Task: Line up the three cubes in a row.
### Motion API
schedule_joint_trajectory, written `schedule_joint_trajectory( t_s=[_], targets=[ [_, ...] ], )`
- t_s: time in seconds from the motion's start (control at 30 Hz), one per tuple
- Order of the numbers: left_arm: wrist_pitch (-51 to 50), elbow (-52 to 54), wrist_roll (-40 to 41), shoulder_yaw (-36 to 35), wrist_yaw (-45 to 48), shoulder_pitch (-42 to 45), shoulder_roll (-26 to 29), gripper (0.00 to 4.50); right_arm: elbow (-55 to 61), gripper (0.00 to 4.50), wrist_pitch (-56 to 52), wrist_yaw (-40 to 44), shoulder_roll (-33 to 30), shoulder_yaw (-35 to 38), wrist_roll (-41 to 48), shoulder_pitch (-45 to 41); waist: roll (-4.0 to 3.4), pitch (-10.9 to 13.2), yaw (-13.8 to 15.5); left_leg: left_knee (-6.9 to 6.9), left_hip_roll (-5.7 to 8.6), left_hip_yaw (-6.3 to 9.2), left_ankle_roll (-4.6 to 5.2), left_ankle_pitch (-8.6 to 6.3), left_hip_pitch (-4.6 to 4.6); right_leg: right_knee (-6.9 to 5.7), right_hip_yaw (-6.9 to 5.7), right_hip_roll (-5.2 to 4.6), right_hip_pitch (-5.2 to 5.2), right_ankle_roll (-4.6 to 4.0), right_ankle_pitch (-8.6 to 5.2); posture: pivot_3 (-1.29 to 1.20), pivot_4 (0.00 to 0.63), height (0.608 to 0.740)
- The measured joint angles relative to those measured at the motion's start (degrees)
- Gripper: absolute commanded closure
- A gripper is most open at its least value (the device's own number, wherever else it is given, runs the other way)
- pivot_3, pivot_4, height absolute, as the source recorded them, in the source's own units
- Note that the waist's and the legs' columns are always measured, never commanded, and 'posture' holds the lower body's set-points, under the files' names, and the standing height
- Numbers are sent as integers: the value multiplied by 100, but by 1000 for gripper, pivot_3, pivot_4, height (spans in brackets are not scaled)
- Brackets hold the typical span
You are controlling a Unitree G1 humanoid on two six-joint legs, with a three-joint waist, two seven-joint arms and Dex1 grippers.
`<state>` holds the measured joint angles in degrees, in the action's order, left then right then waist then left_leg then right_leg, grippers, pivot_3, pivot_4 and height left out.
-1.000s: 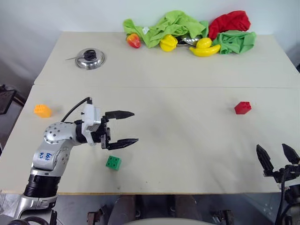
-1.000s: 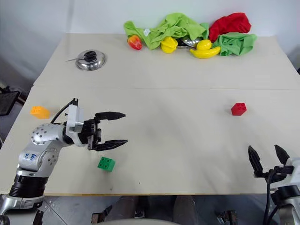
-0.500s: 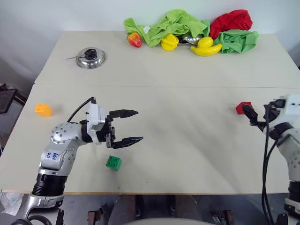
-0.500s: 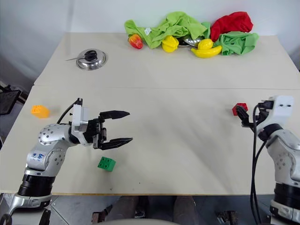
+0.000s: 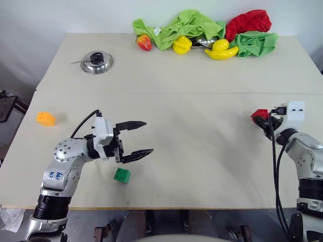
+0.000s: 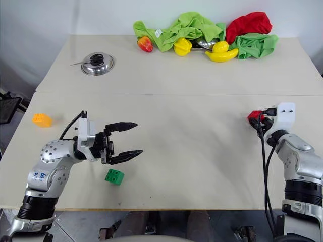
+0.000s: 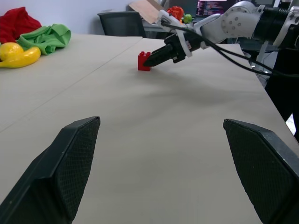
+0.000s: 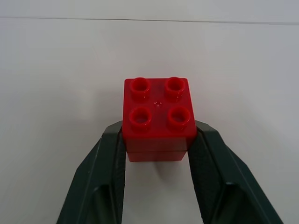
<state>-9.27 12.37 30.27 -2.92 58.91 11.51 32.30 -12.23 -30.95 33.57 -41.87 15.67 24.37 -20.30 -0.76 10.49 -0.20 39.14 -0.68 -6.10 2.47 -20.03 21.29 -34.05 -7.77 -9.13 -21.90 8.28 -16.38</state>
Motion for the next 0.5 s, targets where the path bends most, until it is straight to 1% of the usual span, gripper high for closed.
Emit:
schedule_joint_trajectory(
  t_s=[0.03, 0.1, 0.13, 0.2, 0.27, 0.3, 0.37, 0.5],
  targets=[
    [3, 27, 0, -34, -5, -24, 18, 0, 43, 3028, 126, 324, -118, -86, -22, 30, 0, 0, 1, 0, -1, 0, 0, 0, 0, 0, -1, 0, 0, 0, 0, 0, 150, 740],
    [9, 41, 0, -105, -13, -77, 42, 0, 87, 3028, 628, 1239, -457, -424, -129, 33, 0, 0, 1, 0, 0, -3, 0, 0, -1, 2, 1, 0, 0, 2, 1, 0, 150, 740],
    [12, 41, 0, -126, -13, -101, 44, 0, 85, 3028, 1059, 2007, -654, -707, -181, -30, 1, 1, -1, 1, -1, -4, 0, 0, -2, 6, 2, 3, 1, 4, 2, 0, 150, 740],
    [85, 40, 0, -138, 11, -111, 43, 0, 78, 3028, 1907, 3470, -853, -1226, -250, -288, 1, 1, -13, 2, -9, -5, -1, -1, -6, 12, 3, 12, 6, 7, 4, 0, 150, 740],
    [120, 35, 1, -159, 49, -120, 59, 0, -93, 3028, 2426, 4298, -902, -1587, -362, -541, 3, 2, -9, 4, -12, -5, -2, -1, -9, 10, 1, 13, 9, 7, 4, 0, 150, 740],
    [101, 35, 1, -152, 67, -122, 111, 0, -433, 3028, 2733, 4800, -914, -1938, -558, -853, 5, 4, -20, 5, -11, -7, -2, -1, -9, 13, 3, 13, 9, 9, 5, 0, 150, 740],
    [63, 30, 1, -165, 74, -126, 175, 0, -1039, 3028, 3188, 5364, -854, -2349, -875, -1324, 6, 4, -26, 8, -11, -7, -2, -1, -9, 13, 4, 13, 9, 9, 5, 0, 150, 740],
    [39, 44, 2, -155, 68, -130, 191, 0, -1942, 3028, 3738, 5481, -357, -2690, -1015, -2040, 7, 4, -21, 8, -14, 0, -4, 0, -6, 11, -1, 13, 8, 7, 5, 0, 150, 740]
  ],
)
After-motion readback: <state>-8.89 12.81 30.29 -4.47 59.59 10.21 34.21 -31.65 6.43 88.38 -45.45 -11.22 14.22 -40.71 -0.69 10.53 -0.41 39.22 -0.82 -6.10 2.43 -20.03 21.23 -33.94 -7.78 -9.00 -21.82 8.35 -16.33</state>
